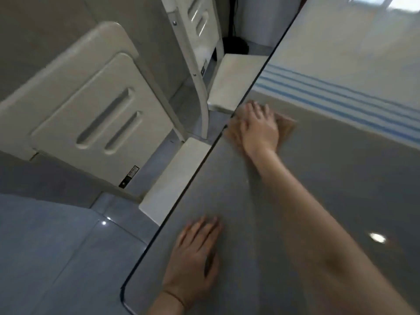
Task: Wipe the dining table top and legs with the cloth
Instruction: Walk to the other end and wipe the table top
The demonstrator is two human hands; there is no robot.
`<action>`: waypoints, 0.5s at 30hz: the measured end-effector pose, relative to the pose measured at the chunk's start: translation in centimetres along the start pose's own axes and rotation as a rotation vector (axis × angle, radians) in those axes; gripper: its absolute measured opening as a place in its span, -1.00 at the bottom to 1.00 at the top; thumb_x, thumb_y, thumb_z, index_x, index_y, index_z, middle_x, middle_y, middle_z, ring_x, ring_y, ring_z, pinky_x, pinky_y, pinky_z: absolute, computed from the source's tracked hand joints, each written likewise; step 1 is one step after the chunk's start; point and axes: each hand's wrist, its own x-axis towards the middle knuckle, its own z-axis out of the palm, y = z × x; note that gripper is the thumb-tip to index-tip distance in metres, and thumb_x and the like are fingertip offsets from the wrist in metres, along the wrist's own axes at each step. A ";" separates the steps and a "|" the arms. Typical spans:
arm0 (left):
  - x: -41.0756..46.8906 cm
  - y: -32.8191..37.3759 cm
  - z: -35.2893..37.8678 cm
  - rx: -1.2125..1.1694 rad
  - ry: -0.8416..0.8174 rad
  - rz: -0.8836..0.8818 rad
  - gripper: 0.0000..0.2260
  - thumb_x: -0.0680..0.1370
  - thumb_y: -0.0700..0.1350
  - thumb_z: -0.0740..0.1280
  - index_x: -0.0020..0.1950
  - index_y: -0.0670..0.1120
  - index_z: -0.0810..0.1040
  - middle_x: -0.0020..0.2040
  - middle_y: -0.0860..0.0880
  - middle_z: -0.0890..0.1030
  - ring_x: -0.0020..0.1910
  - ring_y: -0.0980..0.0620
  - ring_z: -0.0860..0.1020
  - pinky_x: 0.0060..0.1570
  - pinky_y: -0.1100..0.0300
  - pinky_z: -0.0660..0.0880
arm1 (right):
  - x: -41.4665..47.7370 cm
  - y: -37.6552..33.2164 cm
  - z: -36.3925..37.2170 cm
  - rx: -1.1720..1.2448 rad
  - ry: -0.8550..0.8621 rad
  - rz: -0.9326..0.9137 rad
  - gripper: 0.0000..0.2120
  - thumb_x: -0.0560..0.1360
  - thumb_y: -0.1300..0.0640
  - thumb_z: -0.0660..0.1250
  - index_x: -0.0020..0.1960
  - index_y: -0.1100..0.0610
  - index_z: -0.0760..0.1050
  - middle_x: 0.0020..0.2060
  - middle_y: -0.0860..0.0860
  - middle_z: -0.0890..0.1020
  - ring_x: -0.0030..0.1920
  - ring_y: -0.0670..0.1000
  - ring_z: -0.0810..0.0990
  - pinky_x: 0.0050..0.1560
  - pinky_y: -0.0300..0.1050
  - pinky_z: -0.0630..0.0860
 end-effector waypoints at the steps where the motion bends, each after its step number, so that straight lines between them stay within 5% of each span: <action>1: -0.1 0.1 0.0 0.001 0.001 -0.002 -0.42 0.44 0.02 0.23 0.47 0.04 0.26 0.48 0.11 0.27 0.46 0.08 0.22 0.42 0.06 0.14 | -3.2 -2.5 0.4 0.010 -0.020 -0.165 -0.52 0.63 -0.02 0.07 0.51 0.10 0.27 0.49 0.04 0.33 0.51 0.15 0.22 0.52 0.02 0.10; 3: -0.2 0.2 -0.1 -0.011 -0.014 -0.026 -0.40 0.43 0.01 0.23 0.48 0.07 0.24 0.48 0.15 0.24 0.46 0.09 0.23 0.43 0.10 0.11 | -10.8 -2.6 -0.2 0.033 -0.098 -0.447 -0.55 0.64 -0.03 0.10 0.48 0.07 0.33 0.47 -0.01 0.37 0.50 0.10 0.26 0.52 0.01 0.15; 6: -0.1 0.4 -0.2 -0.027 0.008 -0.045 -0.39 0.42 0.02 0.24 0.48 0.07 0.23 0.47 0.17 0.26 0.47 0.12 0.21 0.44 0.12 0.10 | -18.3 6.1 -4.2 0.050 -0.172 -0.480 -0.56 0.64 -0.05 0.09 0.48 0.04 0.34 0.49 -0.07 0.30 0.52 -0.01 0.21 0.52 -0.03 0.16; 11: -0.1 0.2 0.0 -0.037 0.034 -0.038 -0.41 0.43 0.01 0.24 0.47 0.04 0.27 0.47 0.13 0.30 0.49 0.11 0.18 0.44 0.06 0.13 | -11.6 19.5 -8.4 -0.051 0.023 0.140 -0.41 0.56 -0.15 -0.02 0.49 0.10 0.30 0.50 0.03 0.31 0.49 0.17 0.24 0.50 0.05 0.16; 13: -0.2 0.2 0.2 -0.032 0.042 -0.039 -0.42 0.44 0.01 0.23 0.47 0.05 0.26 0.47 0.14 0.29 0.49 0.12 0.17 0.44 0.07 0.12 | -7.0 17.7 -7.4 -0.029 0.068 0.350 -0.40 0.55 -0.11 -0.01 0.52 0.12 0.23 0.51 0.06 0.28 0.51 0.23 0.18 0.51 0.07 0.11; 15: -0.3 0.3 0.3 -0.038 0.058 -0.035 -0.43 0.45 0.01 0.22 0.47 0.05 0.26 0.47 0.14 0.30 0.49 0.12 0.16 0.45 0.07 0.11 | -4.9 13.1 -5.3 -0.023 0.065 0.361 -0.45 0.58 -0.03 0.06 0.53 0.13 0.20 0.52 0.06 0.27 0.51 0.24 0.16 0.52 0.05 0.08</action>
